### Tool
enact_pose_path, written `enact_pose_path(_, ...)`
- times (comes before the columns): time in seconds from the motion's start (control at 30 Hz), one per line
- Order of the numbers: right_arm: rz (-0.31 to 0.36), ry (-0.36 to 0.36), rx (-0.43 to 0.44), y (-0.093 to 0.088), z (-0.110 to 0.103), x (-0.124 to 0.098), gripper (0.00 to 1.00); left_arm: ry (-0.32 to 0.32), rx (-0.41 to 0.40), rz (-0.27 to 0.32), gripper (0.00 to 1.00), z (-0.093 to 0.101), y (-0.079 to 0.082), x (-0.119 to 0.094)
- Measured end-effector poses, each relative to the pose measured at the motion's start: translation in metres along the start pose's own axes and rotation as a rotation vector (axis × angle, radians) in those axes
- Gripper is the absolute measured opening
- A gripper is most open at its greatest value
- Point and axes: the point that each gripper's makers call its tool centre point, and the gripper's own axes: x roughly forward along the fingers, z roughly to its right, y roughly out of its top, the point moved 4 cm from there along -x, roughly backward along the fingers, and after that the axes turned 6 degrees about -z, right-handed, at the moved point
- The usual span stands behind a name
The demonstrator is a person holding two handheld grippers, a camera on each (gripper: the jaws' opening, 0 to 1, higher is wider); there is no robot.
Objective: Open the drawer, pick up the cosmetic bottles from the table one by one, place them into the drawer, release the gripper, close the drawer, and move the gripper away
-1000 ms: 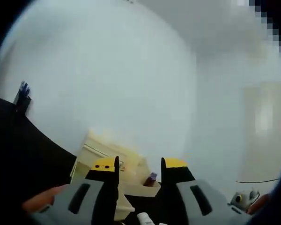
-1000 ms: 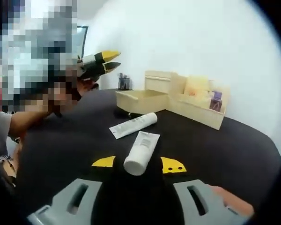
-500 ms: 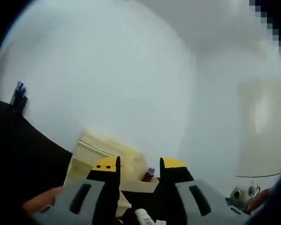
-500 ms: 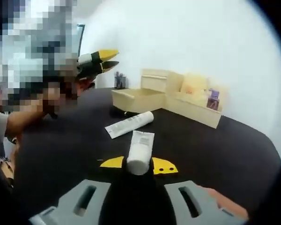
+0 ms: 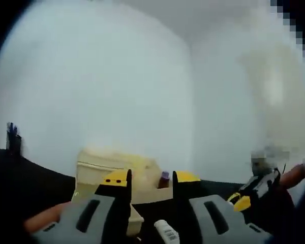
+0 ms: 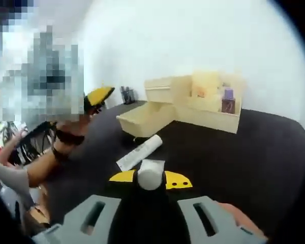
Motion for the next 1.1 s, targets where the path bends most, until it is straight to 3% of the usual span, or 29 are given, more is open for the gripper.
enact_pose_path(0.1,0.001,0.041,0.078,0.011,0.003,-0.005,0.15,-0.015,0.065,-0.006,0.35,0.003,0.003,0.001)
enact_pose_path(0.23,0.021,0.062,0.116,0.021,0.008,-0.010,0.15,-0.065,0.160,-0.017,0.36,0.017,0.002,0.005)
enact_pose_path(0.47,0.043,0.120,0.191,0.028,0.005,-0.016,0.15,-0.264,0.293,-0.085,0.44,0.063,-0.017,0.008)
enact_pose_path(0.57,0.037,0.148,0.216,0.029,0.000,-0.017,0.15,-0.376,0.287,-0.112,0.44,0.086,-0.026,0.004)
enact_pose_path(0.67,0.026,0.162,0.220,0.028,-0.003,-0.018,0.15,-0.446,0.311,-0.171,0.44,0.099,-0.038,0.003)
enact_pose_path(0.9,0.014,0.194,0.214,0.026,-0.016,-0.018,0.15,-0.478,0.370,-0.280,0.41,0.109,-0.061,0.003)
enact_pose_path(1.1,0.001,0.253,0.243,0.027,-0.029,-0.016,0.15,-0.449,0.418,-0.311,0.34,0.112,-0.070,0.002)
